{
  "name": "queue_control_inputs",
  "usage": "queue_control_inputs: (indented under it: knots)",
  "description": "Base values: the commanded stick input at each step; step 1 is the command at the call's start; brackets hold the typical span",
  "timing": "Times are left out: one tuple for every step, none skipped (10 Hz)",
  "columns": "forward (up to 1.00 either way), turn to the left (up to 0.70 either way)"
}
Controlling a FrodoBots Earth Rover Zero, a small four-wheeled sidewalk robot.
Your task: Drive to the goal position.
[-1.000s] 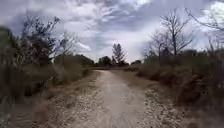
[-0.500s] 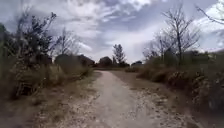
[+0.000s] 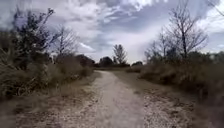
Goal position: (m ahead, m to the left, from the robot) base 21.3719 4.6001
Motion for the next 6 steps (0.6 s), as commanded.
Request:
queue_control_inputs:
  knots:
    - [0.70,0.00]
    - [0.70,0.00]
    - [0.70,0.00]
    - [0.70,0.00]
    - [0.70,0.00]
    - [0.70,0.00]
